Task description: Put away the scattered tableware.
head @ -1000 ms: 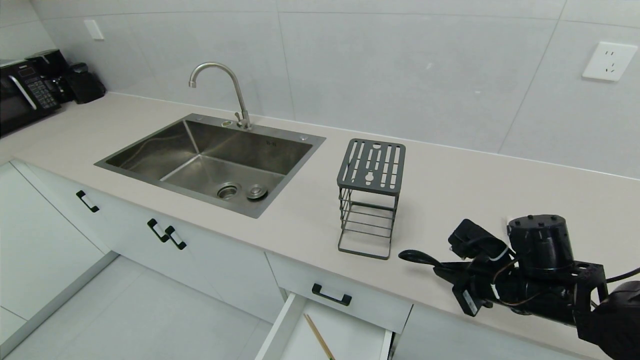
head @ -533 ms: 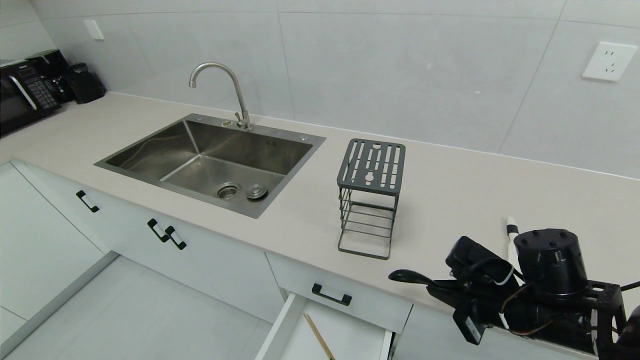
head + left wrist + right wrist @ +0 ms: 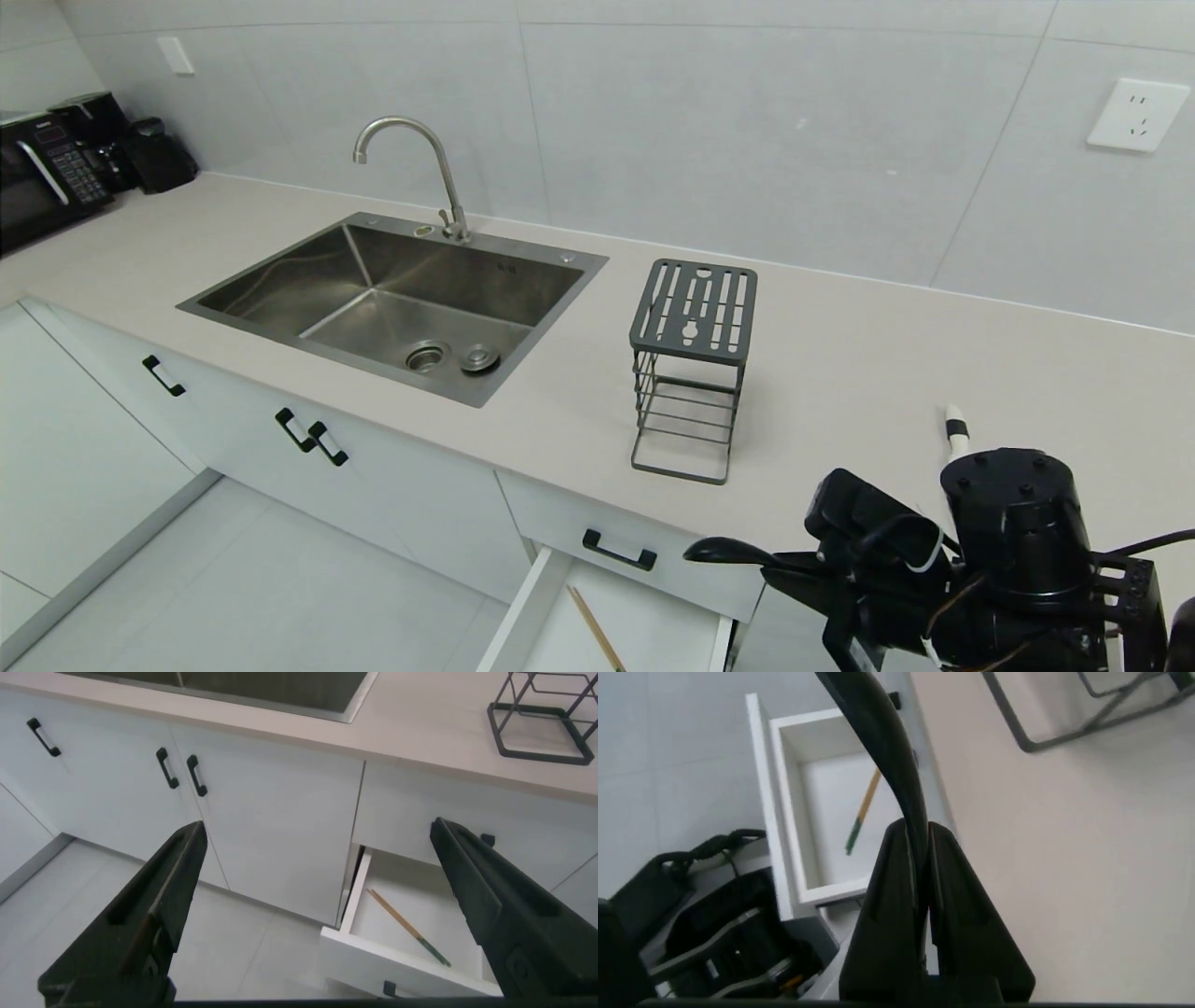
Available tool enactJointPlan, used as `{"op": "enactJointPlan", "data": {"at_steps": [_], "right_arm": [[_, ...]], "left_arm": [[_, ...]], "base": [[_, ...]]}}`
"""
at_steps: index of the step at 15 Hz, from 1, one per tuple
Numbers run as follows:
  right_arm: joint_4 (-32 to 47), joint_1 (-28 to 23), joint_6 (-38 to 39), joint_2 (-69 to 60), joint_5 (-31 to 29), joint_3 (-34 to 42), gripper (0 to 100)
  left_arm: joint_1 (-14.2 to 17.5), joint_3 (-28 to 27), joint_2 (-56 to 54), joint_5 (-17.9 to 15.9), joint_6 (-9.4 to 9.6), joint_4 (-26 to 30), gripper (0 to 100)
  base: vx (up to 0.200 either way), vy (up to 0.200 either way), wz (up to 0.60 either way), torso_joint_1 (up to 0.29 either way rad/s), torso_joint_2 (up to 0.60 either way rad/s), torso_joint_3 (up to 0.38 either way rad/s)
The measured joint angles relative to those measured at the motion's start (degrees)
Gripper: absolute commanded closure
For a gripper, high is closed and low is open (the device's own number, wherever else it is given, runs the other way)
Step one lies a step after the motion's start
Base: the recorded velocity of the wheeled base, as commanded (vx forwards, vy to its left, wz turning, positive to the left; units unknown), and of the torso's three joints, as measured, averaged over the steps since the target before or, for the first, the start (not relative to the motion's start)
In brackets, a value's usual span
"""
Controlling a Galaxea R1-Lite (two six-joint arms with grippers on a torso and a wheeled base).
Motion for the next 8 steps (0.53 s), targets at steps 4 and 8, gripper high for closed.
{"op": "enactJointPlan", "data": {"at_steps": [4, 8], "right_arm": [[0.17, 5.32, 1.95, -0.06, 0.00, -3.08, 100], [0.57, 11.35, 2.04, 0.00, -0.20, -7.63, 100]], "left_arm": [[0.00, 0.00, 0.00, 0.00, 0.00, 0.00, 0], [0.00, 0.00, 0.00, -0.02, 0.00, 0.02, 0]], "base": [[0.000, 0.000, 0.00, 0.000, 0.00, 0.000], [0.000, 0.000, 0.00, 0.000, 0.00, 0.000]]}}
